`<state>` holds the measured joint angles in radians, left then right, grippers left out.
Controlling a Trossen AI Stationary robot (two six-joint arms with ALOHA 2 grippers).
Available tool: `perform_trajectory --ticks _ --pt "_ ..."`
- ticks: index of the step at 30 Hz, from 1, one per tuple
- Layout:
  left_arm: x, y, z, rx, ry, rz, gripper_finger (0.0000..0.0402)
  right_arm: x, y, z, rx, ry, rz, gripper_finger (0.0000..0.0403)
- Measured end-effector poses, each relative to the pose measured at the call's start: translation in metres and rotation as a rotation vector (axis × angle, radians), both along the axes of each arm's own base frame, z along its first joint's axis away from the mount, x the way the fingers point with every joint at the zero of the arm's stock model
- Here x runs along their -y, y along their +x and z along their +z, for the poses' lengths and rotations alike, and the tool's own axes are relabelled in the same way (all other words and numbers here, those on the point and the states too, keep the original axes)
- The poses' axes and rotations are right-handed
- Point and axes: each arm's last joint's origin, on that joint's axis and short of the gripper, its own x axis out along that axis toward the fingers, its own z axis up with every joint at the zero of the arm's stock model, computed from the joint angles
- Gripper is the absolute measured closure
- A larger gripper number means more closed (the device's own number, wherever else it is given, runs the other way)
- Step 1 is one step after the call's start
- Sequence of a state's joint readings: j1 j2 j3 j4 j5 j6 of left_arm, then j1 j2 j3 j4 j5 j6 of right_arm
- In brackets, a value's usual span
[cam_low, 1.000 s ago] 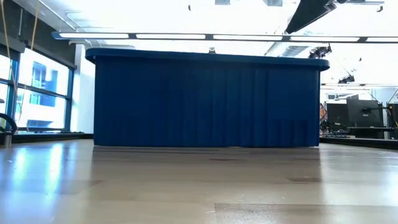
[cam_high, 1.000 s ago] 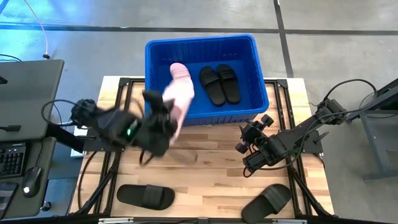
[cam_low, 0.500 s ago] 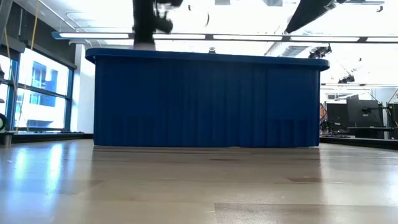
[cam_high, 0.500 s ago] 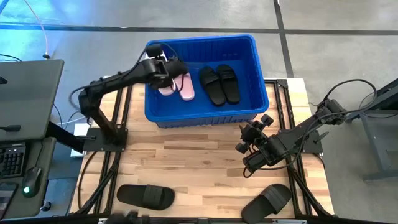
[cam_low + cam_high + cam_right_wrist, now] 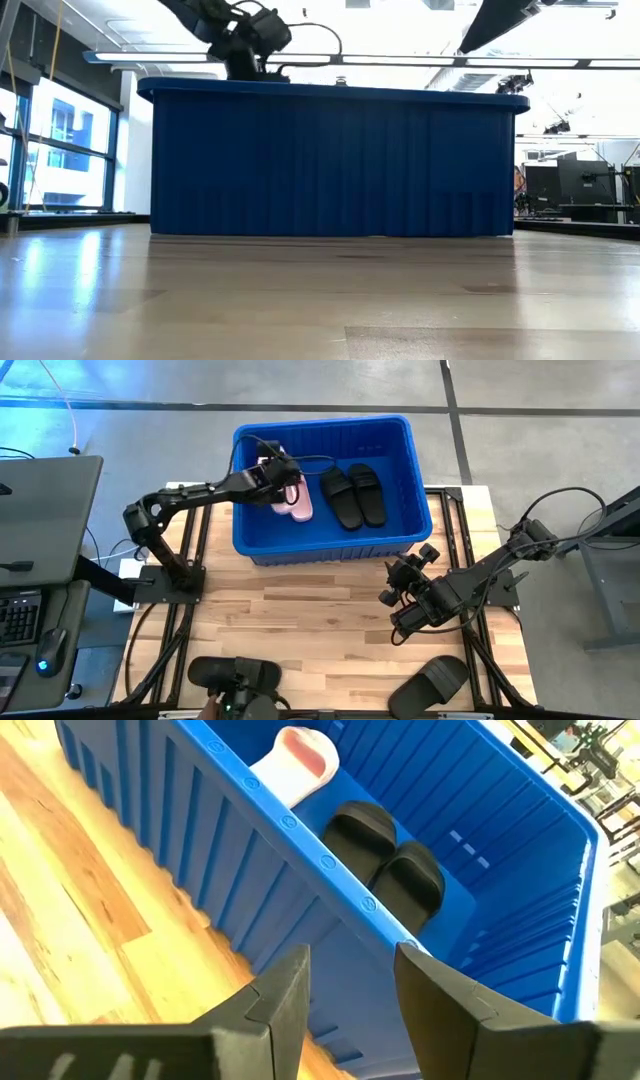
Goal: Pick and place slides into bin
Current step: Put the pink slide into the blue bin
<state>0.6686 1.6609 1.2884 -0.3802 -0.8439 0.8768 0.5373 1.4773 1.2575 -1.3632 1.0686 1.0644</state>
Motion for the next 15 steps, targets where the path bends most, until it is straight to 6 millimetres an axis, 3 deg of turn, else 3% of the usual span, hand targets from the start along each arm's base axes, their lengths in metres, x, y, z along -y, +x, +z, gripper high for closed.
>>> perform_trajectory --ticks 8,15 --pt "-0.023 -0.029 -0.009 0.087 -0.131 0.076 0.0399 -0.003 0.003 -0.001 0.018 0.077 -0.004 0.0265" --pt "-0.034 -0.042 -0.020 0.109 -0.248 0.087 0.0383 -0.005 0.006 -0.002 0.048 0.125 -0.007 0.0265"
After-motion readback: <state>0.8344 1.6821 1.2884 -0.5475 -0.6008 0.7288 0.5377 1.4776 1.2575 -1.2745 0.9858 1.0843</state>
